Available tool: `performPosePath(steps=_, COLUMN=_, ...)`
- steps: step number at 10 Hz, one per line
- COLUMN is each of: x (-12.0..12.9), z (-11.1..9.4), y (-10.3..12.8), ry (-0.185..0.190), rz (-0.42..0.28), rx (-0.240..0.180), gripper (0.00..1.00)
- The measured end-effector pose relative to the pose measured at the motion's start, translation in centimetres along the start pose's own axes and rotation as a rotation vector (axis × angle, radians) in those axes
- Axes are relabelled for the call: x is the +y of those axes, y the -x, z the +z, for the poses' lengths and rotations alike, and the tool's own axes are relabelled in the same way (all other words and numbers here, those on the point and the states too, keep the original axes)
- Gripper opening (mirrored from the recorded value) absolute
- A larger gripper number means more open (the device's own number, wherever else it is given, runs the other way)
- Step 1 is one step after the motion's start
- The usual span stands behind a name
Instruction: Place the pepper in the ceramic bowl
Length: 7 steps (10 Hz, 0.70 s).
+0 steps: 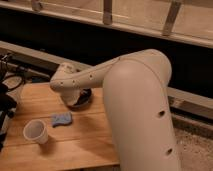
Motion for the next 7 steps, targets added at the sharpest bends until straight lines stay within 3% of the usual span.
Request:
performPosePath(steps=1, x=0.2, z=-0.1, y=0.2, ry=0.003, rz=-0.001, rx=-0.005, gripper=0.27)
performPosePath(steps=3, x=-0.2, z=-1.1, y=1.0, ry=0.021, rz=0.001, rx=-0.055, gripper=0.47)
performPosePath(steps=6, x=-1.9, z=-6.3, y=3.5, ry=0.058, rz=0.018, rx=-0.168, gripper=0.77)
performPosePath(steps=7, x=-2.7, z=-8.1, y=4.3, ry=0.069, rz=0.028, rx=-0.209, gripper=0.80)
